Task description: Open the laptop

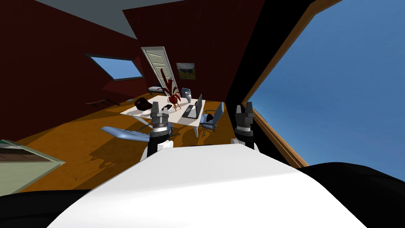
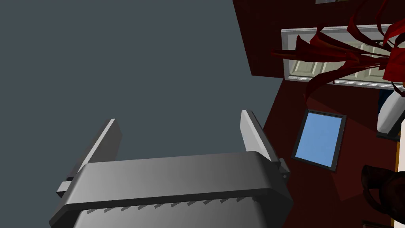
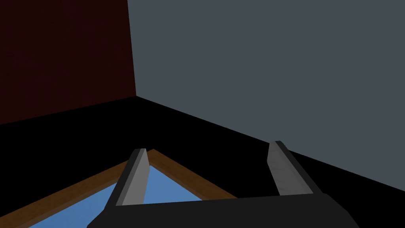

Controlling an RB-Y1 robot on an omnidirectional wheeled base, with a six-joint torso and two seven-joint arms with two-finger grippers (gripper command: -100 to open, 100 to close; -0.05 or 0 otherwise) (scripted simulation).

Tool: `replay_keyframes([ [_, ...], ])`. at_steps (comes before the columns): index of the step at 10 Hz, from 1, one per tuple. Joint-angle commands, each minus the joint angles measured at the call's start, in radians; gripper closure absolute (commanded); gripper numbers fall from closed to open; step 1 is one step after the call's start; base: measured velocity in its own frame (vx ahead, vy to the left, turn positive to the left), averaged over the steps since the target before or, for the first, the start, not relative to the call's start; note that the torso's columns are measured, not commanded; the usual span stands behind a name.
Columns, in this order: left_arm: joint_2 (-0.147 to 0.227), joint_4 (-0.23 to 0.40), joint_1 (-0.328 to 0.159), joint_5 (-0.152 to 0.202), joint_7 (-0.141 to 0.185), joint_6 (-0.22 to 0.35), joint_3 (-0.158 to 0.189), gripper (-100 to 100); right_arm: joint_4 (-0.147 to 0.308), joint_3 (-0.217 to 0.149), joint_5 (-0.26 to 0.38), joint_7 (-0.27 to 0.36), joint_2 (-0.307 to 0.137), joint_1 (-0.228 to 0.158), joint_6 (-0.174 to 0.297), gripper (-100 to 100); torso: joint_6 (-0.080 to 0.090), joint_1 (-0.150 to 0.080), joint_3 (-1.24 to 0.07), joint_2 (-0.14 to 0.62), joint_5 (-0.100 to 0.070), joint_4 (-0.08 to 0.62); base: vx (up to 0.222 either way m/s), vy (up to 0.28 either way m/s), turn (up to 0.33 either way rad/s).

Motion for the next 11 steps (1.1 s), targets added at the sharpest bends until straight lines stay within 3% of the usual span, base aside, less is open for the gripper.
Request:
replay_keyframes([
  [1,0.0,0.0,0.0,0.0,0.0,0.0,0.0,0,0.0,0.0,0.0,0.0,0.0,0.0,0.0,0,0.0,0.0,-0.082,0.04,0.0,0.041,0.0,0.0,0.0],
  [9,0.0,0.0,0.0,0.0,0.0,0.0,0.0,0,0.0,0.0,0.0,0.0,0.0,0.0,0.0,0,0.0,0.0,-1.234,0.618,0.0,0.617,0.0,0.0,0.0],
  [10,0.034,-0.002,-0.006,0.007,0.007,0.021,0.006,-100,0.0,0.0,0.0,0.0,0.0,0.0,0.0,0,0.0,0.0,-1.382,0.691,0.0,0.691,0.018,-0.022,0.003],
  [11,0.049,-0.003,-0.009,0.012,0.011,0.034,0.011,-100,0.0,0.0,0.0,0.0,0.0,0.0,0.0,0,0.0,-0.001,-1.451,0.725,0.0,0.724,0.022,-0.048,0.007],
])
